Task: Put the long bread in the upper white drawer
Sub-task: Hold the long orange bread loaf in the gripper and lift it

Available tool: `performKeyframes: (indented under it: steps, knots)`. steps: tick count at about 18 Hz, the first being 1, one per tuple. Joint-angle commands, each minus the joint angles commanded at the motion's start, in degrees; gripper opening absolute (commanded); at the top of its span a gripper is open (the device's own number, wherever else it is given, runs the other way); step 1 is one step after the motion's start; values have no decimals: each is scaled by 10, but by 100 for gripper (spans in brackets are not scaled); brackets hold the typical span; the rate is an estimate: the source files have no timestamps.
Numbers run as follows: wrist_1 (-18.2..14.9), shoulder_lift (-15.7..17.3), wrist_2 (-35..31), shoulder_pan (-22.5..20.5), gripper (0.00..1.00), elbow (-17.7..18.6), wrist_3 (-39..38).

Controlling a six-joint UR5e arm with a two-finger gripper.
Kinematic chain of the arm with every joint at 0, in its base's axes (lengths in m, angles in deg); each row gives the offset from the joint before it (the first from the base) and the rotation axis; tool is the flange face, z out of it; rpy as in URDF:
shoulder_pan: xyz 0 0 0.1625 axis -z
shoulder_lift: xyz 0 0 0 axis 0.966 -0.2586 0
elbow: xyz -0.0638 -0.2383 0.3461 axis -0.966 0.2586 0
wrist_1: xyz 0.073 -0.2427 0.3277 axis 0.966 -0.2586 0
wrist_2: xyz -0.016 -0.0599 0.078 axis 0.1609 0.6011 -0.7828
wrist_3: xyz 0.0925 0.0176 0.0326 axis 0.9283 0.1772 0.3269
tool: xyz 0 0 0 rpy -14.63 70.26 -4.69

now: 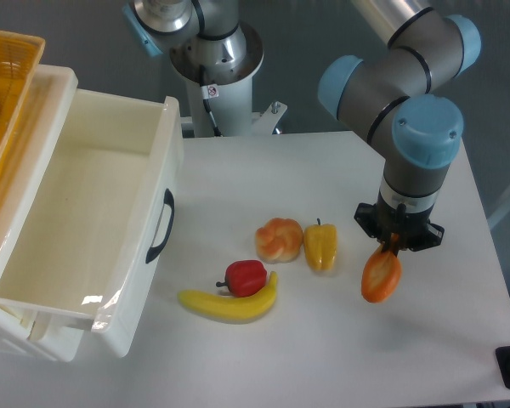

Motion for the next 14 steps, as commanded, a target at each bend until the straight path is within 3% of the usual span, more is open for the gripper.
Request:
performKeyframes:
  steps: [8,14]
  knots:
    - [-3,3,-11,3,2,-4,-20]
    - [-11,55,-5,26,3,25,-49]
